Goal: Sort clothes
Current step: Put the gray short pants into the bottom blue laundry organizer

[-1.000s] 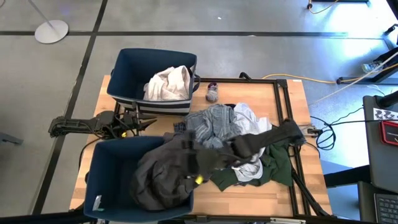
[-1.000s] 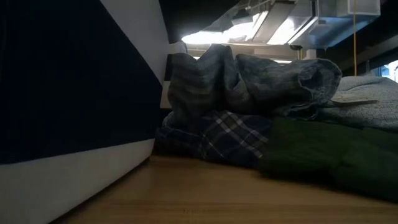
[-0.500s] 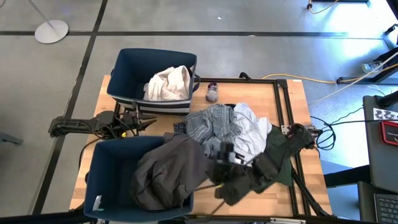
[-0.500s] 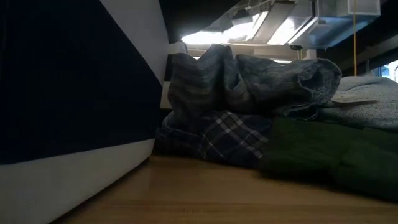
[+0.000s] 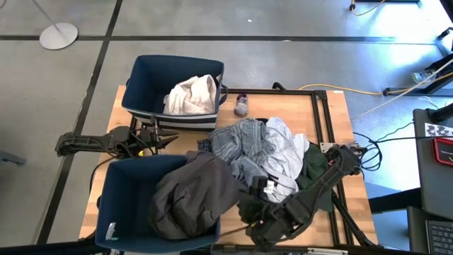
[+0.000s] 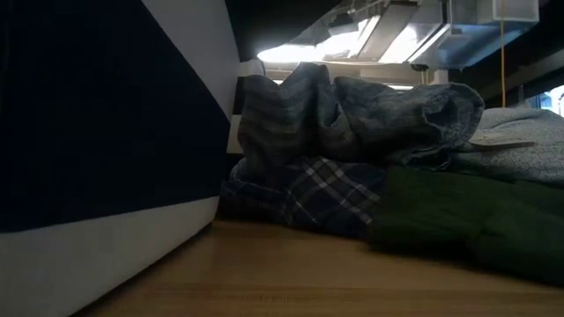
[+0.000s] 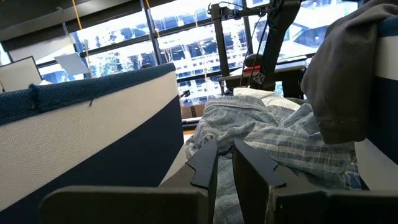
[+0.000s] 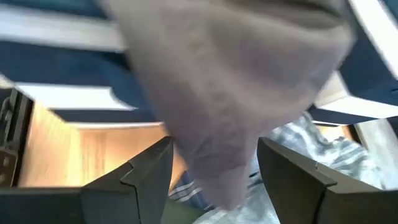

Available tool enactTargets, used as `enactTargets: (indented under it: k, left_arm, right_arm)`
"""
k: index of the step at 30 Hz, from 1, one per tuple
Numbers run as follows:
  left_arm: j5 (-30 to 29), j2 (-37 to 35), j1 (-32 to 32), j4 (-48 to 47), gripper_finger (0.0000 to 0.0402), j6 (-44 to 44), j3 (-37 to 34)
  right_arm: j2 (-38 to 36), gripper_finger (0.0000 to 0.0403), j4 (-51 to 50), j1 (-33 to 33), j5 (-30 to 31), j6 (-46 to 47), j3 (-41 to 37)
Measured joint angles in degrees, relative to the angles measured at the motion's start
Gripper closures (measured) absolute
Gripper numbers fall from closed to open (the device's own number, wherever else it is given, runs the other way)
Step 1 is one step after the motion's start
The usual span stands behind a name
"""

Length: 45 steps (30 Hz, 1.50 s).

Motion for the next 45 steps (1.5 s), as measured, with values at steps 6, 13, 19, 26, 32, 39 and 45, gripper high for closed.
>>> enactTargets:
  k: [6, 13, 19, 26, 32, 39, 45]
  left_arm:
    - [0.0, 0.01, 0.01, -0.03, 0.0361, 0.32, 0.0]
    - [0.0, 0.01, 0.0, -0.02, 0.0361, 0.17, 0.0]
    - [0.0, 0.01, 0.0, -0.04, 0.0361, 0.37, 0.0]
    - [0.0, 0.02, 0.02, -0.03, 0.0361, 0.42, 0.0]
    - [-0.02, 0.02, 0.0, -0.03, 0.0361, 0.42, 0.0]
    - [-0.02, 0.02, 0.02, -0.02, 0.0361, 0.43, 0.0]
    - [-0.02, 0.02, 0.02, 0.0, 0.0361, 0.42, 0.0]
  right_arm:
    - [0.0, 0.0172, 4.4, -0.7, 2.96, -1.62, -5.21]
    - [0.0, 0.0176, 4.89, -2.45, 9.37, -1.63, -9.75]
    - [-0.01, 0.0268, 5.85, -3.37, 13.79, -5.25, -9.39]
    - [-0.02, 0.0392, 5.87, -3.28, 19.92, -15.9, -3.08]
    - [-0.01, 0.037, 9.26, -4.74, 24.39, -24.54, 2.47]
    - [-0.06, 0.0395, 28.44, -9.17, 15.68, -41.72, 1.96]
    - [-0.07, 0.0383, 45.66, -12.1, -0.25, -50.92, -0.59]
